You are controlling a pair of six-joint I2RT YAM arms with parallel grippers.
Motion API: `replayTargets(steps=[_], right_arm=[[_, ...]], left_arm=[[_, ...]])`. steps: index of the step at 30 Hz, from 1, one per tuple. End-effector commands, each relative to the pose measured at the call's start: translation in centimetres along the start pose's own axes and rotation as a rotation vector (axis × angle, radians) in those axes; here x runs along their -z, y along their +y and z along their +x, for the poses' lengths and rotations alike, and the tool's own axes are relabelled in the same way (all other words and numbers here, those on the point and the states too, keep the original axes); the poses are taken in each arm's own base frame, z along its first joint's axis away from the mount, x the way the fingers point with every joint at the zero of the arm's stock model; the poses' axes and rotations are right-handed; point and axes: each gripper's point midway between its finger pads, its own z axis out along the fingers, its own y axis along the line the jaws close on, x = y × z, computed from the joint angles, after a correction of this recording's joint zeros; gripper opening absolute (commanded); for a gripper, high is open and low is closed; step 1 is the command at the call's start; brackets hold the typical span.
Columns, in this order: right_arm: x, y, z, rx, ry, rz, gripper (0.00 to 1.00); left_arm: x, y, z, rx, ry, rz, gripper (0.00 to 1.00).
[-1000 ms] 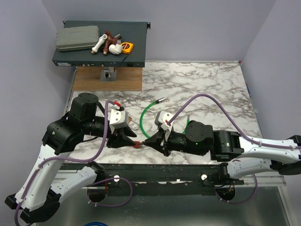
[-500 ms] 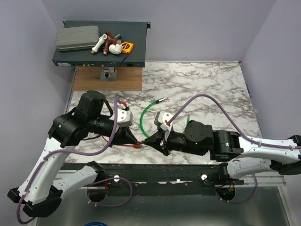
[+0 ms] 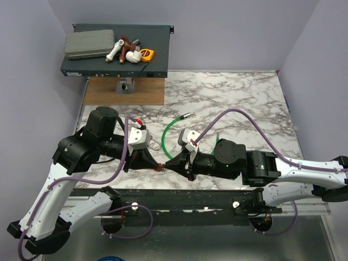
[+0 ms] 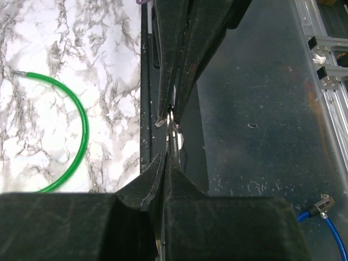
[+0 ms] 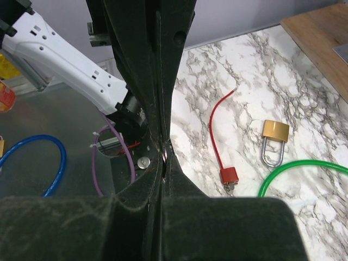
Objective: Unlock with the key
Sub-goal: Pick up the key from the center of the board.
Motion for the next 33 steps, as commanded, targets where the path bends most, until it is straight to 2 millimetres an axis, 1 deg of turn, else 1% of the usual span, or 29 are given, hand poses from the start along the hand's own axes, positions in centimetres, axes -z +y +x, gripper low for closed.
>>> replayTargets(steps=[1,3,6,11,14,17,18,19,20,23,29,31,33], right_arm=[[-0.3,0.9,-1.7,-0.027,-0.075,-0.036,0.01],[-0.3,1.0,-2.3,-0.038,-0.108,-0.041,0.01],[-0.4,1.2,-2.7,-0.051,-0.131,-0.053,0.01],[-0.9,1.2,-2.3,-0.059,-0.124,-0.049,0.01],[-0.9,1.2,-2.3,-0.069,-0.134,-0.047,0.01],[-0.8,0.8,-2.2,-0.076,-0.143,-0.025,0.01],[-0.7,0.6,-2.2,-0.077,-0.147,-0.019,0.01],[-0.6,0.4,-2.2,-0.079,-0.149,-0.009,0.01],[-0.5,0.3,-2.2,-0.081,-0.151,0.000,0.01],[0.0,-0.3,-2.1,-0.088,-0.159,0.025,0.01],[1.0,-0.5,-2.5,-0.106,-0.189,0.028,0.01],[1.0,-0.6,-2.5,-0.108,-0.190,0.029,0.01],[0.9,-0.6,-2.4,-0.107,-0.186,0.033,0.01]], left_arm=[[-0.4,-1.4,0.4,0.020,-0.036,0.076,0.00],[-0.5,-1.4,0.9,0.026,-0.034,0.077,0.00],[-0.5,-1.4,0.9,0.029,-0.039,0.076,0.00],[-0.1,-1.8,0.1,0.012,-0.063,0.077,0.00],[0.1,-2.1,-0.4,0.021,-0.083,0.083,0.00],[0.2,-2.2,-0.5,0.026,-0.090,0.081,0.00],[0.2,-2.2,-0.5,0.028,-0.091,0.076,0.04],[0.3,-2.3,-0.5,0.030,-0.090,0.074,0.09],[0.3,-2.3,-0.4,0.032,-0.088,0.068,0.22],[0.7,-2.2,0.2,0.017,-0.070,0.026,0.39],[1.3,-2.2,1.6,-0.025,-0.027,-0.024,0.52],[1.4,-1.6,1.8,-0.040,-0.008,-0.060,0.58],[1.8,-0.9,1.6,-0.078,0.003,-0.106,0.60]])
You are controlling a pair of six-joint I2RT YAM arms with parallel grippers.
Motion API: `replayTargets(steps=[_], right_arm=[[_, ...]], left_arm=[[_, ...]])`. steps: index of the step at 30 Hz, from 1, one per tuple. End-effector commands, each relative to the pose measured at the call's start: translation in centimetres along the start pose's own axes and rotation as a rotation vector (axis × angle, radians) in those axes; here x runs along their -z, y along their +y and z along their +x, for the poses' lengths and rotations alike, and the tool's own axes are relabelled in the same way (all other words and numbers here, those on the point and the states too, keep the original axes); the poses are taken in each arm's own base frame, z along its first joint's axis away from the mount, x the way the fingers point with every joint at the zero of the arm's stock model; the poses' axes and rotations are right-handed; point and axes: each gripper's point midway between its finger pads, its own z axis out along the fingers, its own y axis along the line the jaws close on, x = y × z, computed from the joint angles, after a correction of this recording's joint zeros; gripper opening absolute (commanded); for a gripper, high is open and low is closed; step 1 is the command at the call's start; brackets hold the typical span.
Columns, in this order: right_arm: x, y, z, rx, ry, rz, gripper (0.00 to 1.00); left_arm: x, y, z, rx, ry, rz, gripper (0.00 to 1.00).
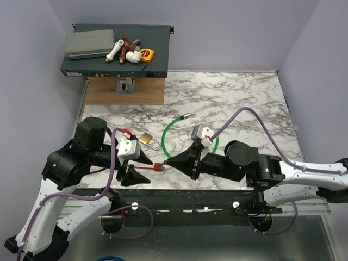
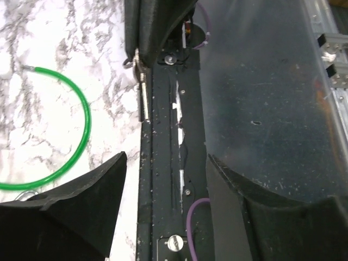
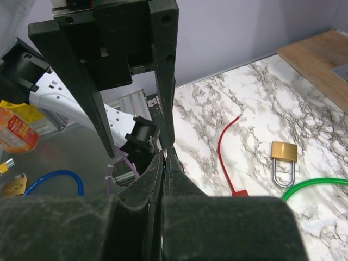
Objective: Unlock with the key
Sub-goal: Pick up the key from the center of the board.
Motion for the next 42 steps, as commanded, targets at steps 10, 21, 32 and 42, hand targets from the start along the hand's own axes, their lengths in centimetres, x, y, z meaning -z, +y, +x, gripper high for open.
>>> replayTargets(steps=[10,21,32,42], right_arm=[[-0.9,-0.3,0.2,-0.006,0.002,0.027,0.01],[-1.2,-0.4,-0.1,0.004,-0.004,0.034,0.01],[-1.1,-0.6,-0.5,0.011,-0.020,0.046,0.01],[-1.3,-0.7,-0.8,0.014,-0.034,0.049,0.01]], left_arm=[[0.8,2.6,-2.7,-0.089,-0.019,-0.134,0.52],[0.1,1.4,-2.5,-0.021,-0.030,-0.036,0.39],[-0.1,1.4,-1.4,0.017,-0.003,-0.030,0.36],[-0.3,1.3,-1.7,0.050,-0.013,-0.018,0.29]])
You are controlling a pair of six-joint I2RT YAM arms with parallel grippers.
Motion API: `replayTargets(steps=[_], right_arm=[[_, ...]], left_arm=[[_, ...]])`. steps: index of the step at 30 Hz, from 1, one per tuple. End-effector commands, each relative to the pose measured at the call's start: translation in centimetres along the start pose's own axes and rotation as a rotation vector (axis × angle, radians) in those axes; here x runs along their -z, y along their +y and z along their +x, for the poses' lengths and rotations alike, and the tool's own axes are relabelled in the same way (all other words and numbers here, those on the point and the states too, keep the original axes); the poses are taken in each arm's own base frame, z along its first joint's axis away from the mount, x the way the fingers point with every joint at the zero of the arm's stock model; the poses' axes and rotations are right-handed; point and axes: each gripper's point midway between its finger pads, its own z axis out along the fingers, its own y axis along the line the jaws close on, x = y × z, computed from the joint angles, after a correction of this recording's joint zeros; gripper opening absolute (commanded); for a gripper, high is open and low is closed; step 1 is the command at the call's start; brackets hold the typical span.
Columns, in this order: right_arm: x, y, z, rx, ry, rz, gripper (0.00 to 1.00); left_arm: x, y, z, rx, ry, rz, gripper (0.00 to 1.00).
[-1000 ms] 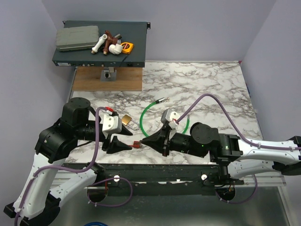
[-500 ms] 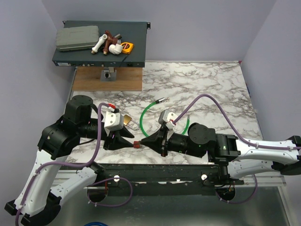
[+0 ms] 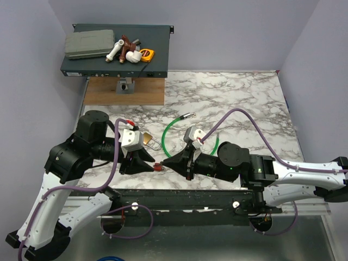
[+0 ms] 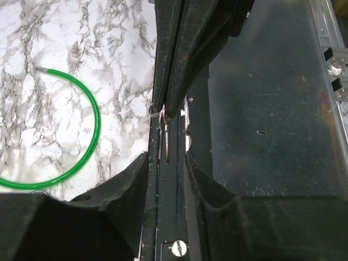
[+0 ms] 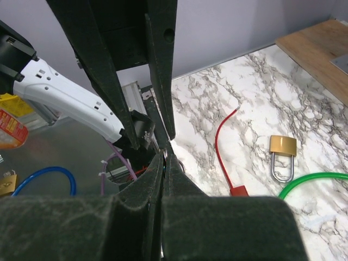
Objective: Unlock with the key
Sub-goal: Pick up the key from the center of the board.
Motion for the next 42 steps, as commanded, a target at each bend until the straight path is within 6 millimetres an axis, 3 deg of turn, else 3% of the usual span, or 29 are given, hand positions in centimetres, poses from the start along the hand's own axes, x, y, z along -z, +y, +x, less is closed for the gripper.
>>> replayTargets(steps=[1,11,16,27,28,32,35,38,42], right_arm=[[0.0,-0.2,-2.3,0.003,-0.072,0.018,0.01],[-0.4,0.0,-1.9,-0.004,-0.072,0.006,0.01],[-0.3,0.1,-1.3,-0.005,-0.053,0.000,0.01],[0.0,0.5,-0.6,-0.001,-0.017,-0.028,0.01],[0.0,0.5,-0.6,-0.002,-0.017,-0.031,0.01],[0.0,0.8,-0.9,-0.006,-0.020,-0.042,0.01],[0.0,0.8,-1.0,-0.009,-0.024,-0.042,0.01],[0.1,0.8,-1.1,-0.011,-0.031,-0.043,0.01],[0.0,1.0,-1.1,-0.012,-0.030,-0.051,0.01]], left_arm=[[-0.2,-0.3,-0.1,0.040,-0.014,0.030,0.24],[-0.2,1.5,-1.1,0.044,-0.027,-0.064,0.00],[0.1,1.4,-1.6,0.010,-0.031,-0.071,0.00],[0.8,2.0,-0.7,-0.057,0.019,-0.128,0.00],[0.8,2.1,-0.8,-0.059,0.018,-0.131,0.01],[0.8,2.2,-0.9,-0.051,0.016,-0.135,0.25],[0.7,2.0,-0.9,-0.048,0.013,-0.121,0.27],[0.6,1.6,-1.0,-0.038,0.007,-0.102,0.22],[0.6,1.5,-1.4,-0.029,-0.011,-0.095,0.01]])
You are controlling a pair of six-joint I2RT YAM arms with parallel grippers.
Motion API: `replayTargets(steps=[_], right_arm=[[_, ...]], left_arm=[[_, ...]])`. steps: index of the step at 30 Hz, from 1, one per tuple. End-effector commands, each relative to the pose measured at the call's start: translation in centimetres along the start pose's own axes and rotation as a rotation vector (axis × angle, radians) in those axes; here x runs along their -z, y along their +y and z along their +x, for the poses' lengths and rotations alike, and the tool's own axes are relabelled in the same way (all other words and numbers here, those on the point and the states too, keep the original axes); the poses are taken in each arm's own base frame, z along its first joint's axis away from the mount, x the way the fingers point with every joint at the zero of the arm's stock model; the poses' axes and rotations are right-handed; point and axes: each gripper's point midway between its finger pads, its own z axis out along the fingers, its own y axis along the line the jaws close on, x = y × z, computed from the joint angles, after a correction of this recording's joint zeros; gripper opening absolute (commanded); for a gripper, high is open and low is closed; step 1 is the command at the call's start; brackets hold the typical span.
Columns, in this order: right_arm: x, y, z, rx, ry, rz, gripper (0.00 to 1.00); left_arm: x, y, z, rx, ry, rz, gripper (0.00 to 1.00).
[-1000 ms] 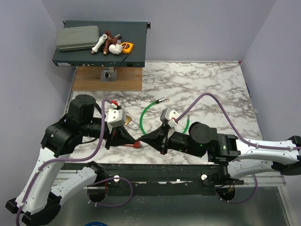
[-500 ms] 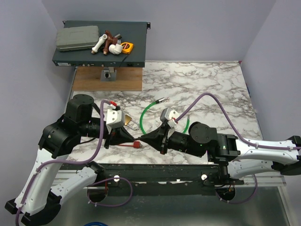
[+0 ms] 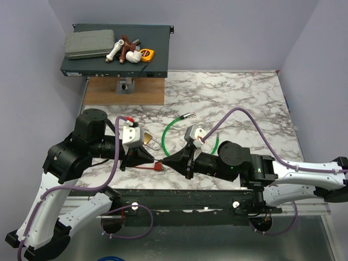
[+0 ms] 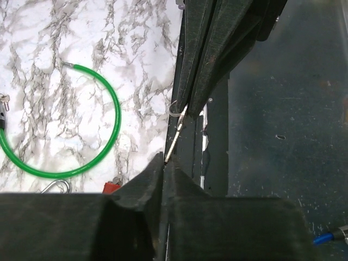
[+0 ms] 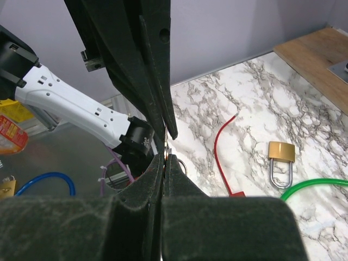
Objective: Unlock with the key
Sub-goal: Pick up the key from the center of the board.
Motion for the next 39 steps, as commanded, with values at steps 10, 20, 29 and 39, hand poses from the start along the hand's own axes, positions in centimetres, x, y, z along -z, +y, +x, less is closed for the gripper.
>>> replayTargets(steps=[10,20,29,39], right_arm=[[-0.5,1.1,0.3,-0.009,0.013,-0.053,0.01],[-0.1,1.0,-0.2,-0.018,-0.011,-0.047,0.01],[0.0,1.1,-0.5,-0.033,-0.031,-0.052,0.01],[0.2,0.8,-0.8,-0.038,-0.049,-0.040,0.01]], left_arm=[[0.2,-1.0,-1.4,0.035,-0.046,0.056,0.00],[0.1,-1.2,-1.4,0.046,-0.053,0.063,0.00],[0.1,-1.2,-1.4,0.063,-0.061,0.067,0.12],[0.3,-2.0,-1.4,0.058,-0.071,0.103,0.16]])
